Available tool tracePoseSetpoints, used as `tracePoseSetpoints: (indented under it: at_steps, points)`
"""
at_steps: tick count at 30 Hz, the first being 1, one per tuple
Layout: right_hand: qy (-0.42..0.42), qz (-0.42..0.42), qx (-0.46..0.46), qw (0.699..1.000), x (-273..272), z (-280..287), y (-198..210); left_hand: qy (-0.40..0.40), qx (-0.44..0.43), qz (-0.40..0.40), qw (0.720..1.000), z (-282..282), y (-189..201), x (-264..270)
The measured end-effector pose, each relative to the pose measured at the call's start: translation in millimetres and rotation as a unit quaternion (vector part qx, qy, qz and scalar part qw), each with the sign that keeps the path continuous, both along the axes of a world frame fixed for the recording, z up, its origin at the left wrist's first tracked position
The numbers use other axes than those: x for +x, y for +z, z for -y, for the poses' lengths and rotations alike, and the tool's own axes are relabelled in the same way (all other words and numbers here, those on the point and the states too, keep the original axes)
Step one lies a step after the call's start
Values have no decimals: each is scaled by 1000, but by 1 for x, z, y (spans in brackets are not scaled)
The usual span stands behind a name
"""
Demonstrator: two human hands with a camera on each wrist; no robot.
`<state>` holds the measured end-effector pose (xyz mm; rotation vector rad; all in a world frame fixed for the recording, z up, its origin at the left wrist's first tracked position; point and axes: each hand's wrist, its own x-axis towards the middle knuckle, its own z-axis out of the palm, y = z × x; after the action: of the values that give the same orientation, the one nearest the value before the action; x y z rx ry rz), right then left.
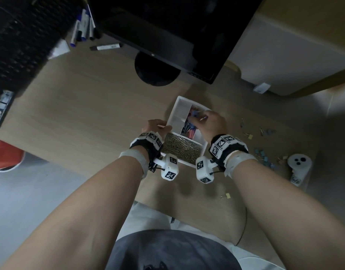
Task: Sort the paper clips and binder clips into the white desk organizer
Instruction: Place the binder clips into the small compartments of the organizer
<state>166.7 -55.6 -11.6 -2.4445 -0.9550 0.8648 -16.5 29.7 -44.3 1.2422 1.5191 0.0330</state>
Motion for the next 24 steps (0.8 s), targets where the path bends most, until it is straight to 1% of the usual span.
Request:
tracePoseSetpoints:
  at_steps: [2, 4, 7, 11, 13, 18, 21, 24]
  points:
    - [-49, 40, -14, 998, 4, -2, 3, 0, -1, -4, 1000, 0, -3, 0]
    - [-71, 89, -65, 991, 12, 4, -1, 1, 2, -4, 1000, 0, -4, -1]
    - [-28, 100, -141, 984, 19, 12, -10, 2, 0, -4, 1000, 0, -1, -1]
    - [1, 137, -176, 975, 9, 9, -23, -5, -9, 1, 1000, 0, 1, 0]
    - [0, 174, -178, 969, 5, 8, -27, -1, -8, 2, 1000, 1, 1, 0]
    - [-2, 234, -141, 962, -1, 7, -36, -1, -14, 16, 1000, 1, 0, -3]
    - [27, 275, -110, 955, -3, 11, -37, 7, -29, 35, 999, 1, -1, -6]
    - [44, 276, -108, 954, 1, 15, -38, 0, -42, 46, 998, -1, 1, -7]
